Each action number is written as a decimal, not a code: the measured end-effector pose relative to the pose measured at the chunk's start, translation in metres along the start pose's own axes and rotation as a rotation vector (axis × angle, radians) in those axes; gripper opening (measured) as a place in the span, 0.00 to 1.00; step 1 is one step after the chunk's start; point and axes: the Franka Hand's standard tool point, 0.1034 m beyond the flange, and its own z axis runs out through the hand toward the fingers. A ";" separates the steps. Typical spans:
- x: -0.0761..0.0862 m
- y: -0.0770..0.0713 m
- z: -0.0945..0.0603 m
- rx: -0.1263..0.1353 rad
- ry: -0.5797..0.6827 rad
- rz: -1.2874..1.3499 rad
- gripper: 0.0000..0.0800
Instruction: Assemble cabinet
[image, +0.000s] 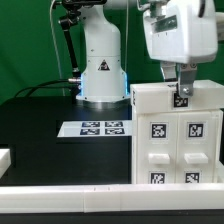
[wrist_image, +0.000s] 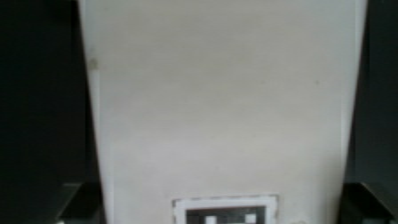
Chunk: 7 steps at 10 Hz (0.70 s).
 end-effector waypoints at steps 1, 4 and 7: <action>-0.001 0.000 0.000 0.002 -0.002 0.072 0.70; -0.005 -0.002 0.000 0.005 -0.021 0.218 0.70; -0.007 -0.003 0.000 0.010 -0.023 0.382 0.70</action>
Offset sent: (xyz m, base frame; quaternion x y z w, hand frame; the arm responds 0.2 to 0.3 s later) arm 0.0000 0.0000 0.0000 0.0000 0.0000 0.1938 0.9810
